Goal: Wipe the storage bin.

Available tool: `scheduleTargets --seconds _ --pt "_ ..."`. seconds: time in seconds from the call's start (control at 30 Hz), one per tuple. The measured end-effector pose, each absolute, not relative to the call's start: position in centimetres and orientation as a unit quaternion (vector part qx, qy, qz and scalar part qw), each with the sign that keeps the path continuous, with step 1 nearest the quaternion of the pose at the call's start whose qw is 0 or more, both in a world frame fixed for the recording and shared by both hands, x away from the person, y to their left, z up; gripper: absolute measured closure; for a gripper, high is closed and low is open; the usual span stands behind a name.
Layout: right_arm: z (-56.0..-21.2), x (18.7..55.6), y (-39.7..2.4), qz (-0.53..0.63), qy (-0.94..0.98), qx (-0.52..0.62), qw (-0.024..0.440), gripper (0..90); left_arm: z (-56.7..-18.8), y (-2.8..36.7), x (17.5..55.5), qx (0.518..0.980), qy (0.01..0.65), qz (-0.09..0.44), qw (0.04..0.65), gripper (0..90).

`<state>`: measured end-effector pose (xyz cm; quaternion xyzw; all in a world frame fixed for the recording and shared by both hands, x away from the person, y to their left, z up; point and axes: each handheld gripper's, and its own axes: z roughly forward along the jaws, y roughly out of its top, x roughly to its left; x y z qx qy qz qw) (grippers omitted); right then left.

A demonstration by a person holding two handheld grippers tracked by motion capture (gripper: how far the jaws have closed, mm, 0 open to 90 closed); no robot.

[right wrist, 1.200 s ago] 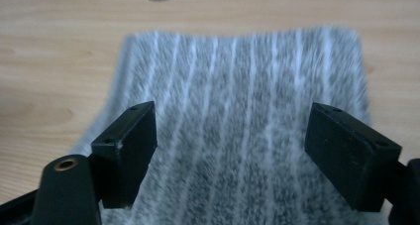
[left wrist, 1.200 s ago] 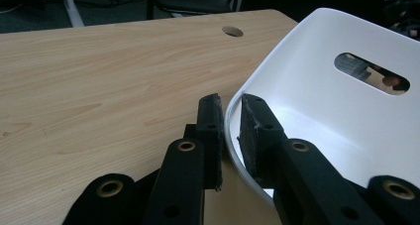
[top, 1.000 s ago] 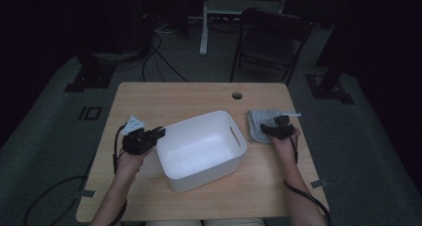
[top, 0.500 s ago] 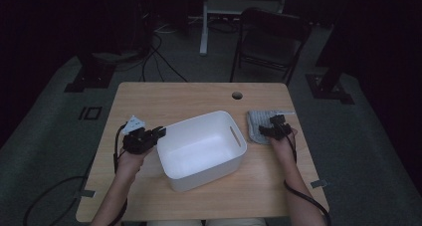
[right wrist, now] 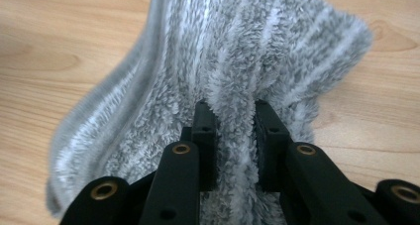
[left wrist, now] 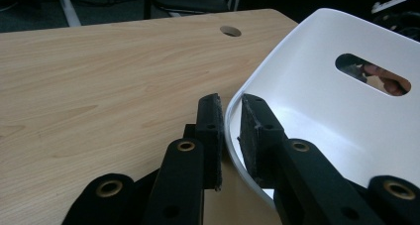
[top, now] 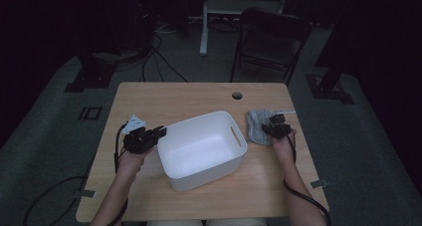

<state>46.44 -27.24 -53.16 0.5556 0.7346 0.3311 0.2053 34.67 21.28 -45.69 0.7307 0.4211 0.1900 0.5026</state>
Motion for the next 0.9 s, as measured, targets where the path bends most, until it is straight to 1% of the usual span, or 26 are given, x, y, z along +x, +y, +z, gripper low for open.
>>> scheduleTargets --seconds 0.07,0.1,0.2,0.6,0.7,0.73,0.77,0.87,0.9 --pt "-52.5 46.1 -27.4 0.347 0.731 0.555 0.195 76.6 -45.7 21.3 34.7 0.731 0.421 0.19 0.503 79.1" --pt "-51.9 45.6 -27.4 0.354 0.728 0.551 0.202 76.8 -45.7 21.3 34.7 0.73 0.422 0.19 0.503 79.1" --pt "-51.2 45.2 -27.6 0.365 0.724 0.549 0.204 77.1 -45.7 21.3 34.7 0.729 0.422 0.189 0.504 79.0" --pt "-47.0 41.7 -28.8 0.435 0.706 0.528 0.186 77.0 -45.7 21.3 34.7 0.729 0.422 0.189 0.505 79.0" --pt "-45.3 40.1 -28.7 0.46 0.701 0.509 0.193 77.0 -45.7 21.3 34.7 0.73 0.421 0.19 0.504 79.0" --pt "-45.3 40.1 -28.7 0.46 0.701 0.509 0.193 77.0 -45.7 21.3 34.7 0.73 0.421 0.19 0.504 79.0" --pt "-44.4 39.1 -28.4 0.469 0.701 0.496 0.205 77.0 -45.7 21.3 34.7 0.73 0.42 0.192 0.504 79.0" --pt "-43.4 38.2 -28.1 0.484 0.699 0.484 0.207 77.0 -45.7 21.2 34.7 0.73 0.42 0.191 0.504 79.1" --pt "-42.4 37.2 -27.9 0.498 0.698 0.471 0.207 77.0 -45.7 21.2 34.7 0.731 0.42 0.192 0.503 79.1"
